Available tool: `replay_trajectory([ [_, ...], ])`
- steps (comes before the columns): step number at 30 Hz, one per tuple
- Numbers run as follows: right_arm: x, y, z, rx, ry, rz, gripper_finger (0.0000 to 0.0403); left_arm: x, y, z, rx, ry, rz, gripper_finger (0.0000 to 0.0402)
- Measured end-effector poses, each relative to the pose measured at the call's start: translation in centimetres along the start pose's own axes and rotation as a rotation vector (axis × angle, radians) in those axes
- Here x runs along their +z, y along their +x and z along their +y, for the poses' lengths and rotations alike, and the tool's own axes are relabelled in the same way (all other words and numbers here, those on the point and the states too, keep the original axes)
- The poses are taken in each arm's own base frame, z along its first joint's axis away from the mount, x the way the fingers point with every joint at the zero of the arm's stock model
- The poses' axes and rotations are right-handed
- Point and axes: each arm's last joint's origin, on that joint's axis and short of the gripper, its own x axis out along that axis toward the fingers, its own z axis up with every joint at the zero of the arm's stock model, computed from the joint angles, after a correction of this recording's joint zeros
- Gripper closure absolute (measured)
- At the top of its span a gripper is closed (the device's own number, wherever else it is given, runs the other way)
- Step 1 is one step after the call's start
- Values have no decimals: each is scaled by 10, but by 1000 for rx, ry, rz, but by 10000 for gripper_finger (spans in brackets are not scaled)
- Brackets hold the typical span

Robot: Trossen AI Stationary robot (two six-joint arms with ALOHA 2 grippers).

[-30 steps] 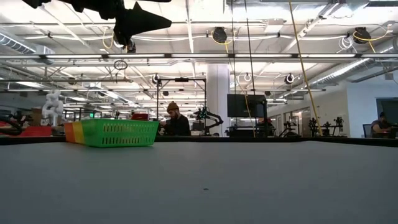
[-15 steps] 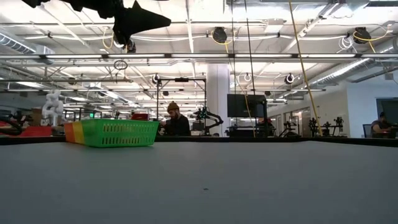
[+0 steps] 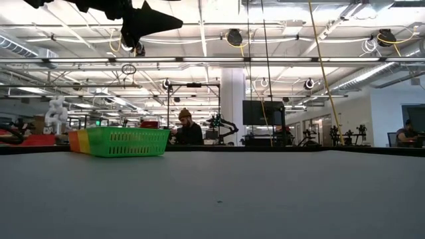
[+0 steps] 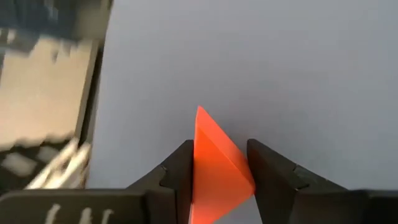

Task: Sort & place blocks by color
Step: Put the red block into the green basket

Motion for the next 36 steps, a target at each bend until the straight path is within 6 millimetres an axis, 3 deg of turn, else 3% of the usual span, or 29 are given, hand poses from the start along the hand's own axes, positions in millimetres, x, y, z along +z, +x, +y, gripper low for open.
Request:
replay_trajectory([
  [11,63,-16,-24,-137,-202,-526,285,1,-1,-2,-10,58,-18,149],
  [20,107,-44,-65,-402,-324,-830,285,4,-5,-14,-58,132,-69,149],
  [26,129,-62,-90,-486,-320,-1026,285,3,-6,-15,-64,176,-63,149],
  [36,145,-55,-116,-532,-268,-1161,285,-21,3,-38,-55,571,-58,149],
])
